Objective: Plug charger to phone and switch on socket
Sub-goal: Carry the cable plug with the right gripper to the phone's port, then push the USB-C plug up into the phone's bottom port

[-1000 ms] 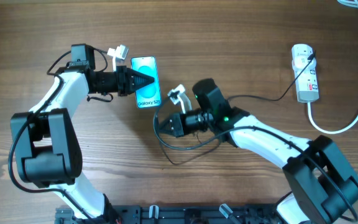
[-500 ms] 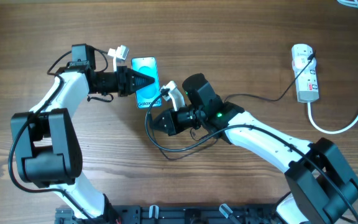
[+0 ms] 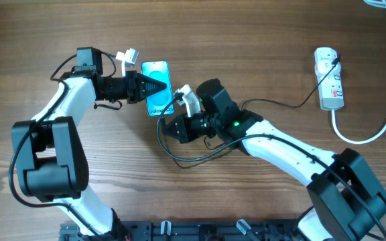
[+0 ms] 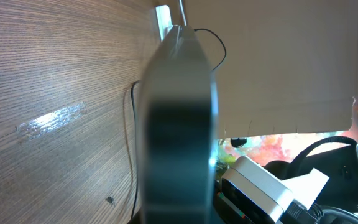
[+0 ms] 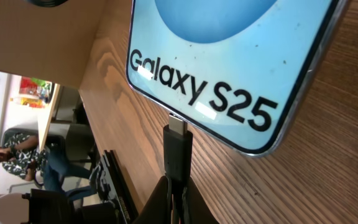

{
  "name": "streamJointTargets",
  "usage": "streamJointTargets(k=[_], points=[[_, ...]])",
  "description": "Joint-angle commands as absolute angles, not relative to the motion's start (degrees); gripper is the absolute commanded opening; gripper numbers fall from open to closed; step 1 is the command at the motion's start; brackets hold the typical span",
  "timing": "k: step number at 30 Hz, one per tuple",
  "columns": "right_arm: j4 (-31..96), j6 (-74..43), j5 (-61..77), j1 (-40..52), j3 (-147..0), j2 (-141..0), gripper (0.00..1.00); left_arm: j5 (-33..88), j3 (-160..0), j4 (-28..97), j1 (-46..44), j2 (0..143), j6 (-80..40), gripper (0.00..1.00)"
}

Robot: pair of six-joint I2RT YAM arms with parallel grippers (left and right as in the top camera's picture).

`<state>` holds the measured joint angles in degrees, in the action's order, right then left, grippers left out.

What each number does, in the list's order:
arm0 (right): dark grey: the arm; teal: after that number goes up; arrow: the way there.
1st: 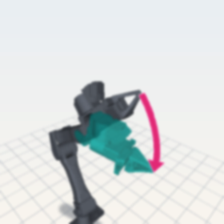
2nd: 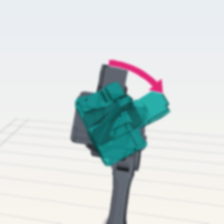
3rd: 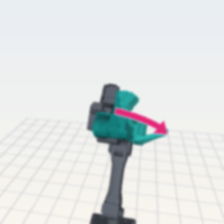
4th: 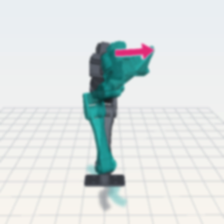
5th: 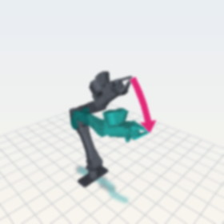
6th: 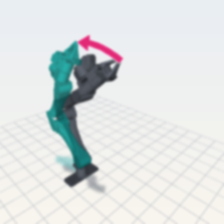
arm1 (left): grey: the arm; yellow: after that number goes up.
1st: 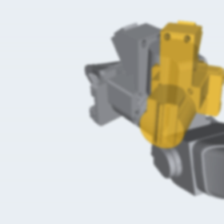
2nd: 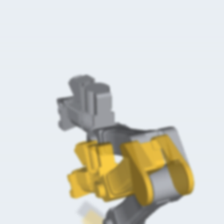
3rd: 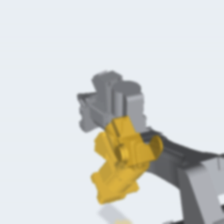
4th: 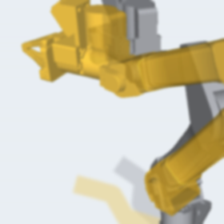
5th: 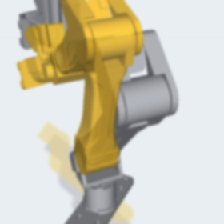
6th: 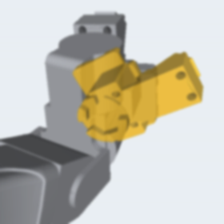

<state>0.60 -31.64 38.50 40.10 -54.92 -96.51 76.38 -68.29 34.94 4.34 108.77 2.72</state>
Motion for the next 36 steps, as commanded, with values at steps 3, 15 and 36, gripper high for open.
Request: streamJointTargets(k=[3, 15, 36], points=[[-0.54, -32.16, 37.26, 40.12, -56.42, -96.88, 0.04, 78.61, -68.03, 34.94, 4.23, 109.10, 2.55, 0.04], [1.28, -33.80, 38.35, 40.12, -56.45, -96.86, 0.04, 79.85, -68.03, 34.46, 4.23, 109.10, 2.59, 0.04], [21.89, -28.64, 35.75, 41.30, -67.40, -97.56, 0.04, 83.09, -68.03, 34.06, 4.23, 109.10, 2.52, 0.04]])
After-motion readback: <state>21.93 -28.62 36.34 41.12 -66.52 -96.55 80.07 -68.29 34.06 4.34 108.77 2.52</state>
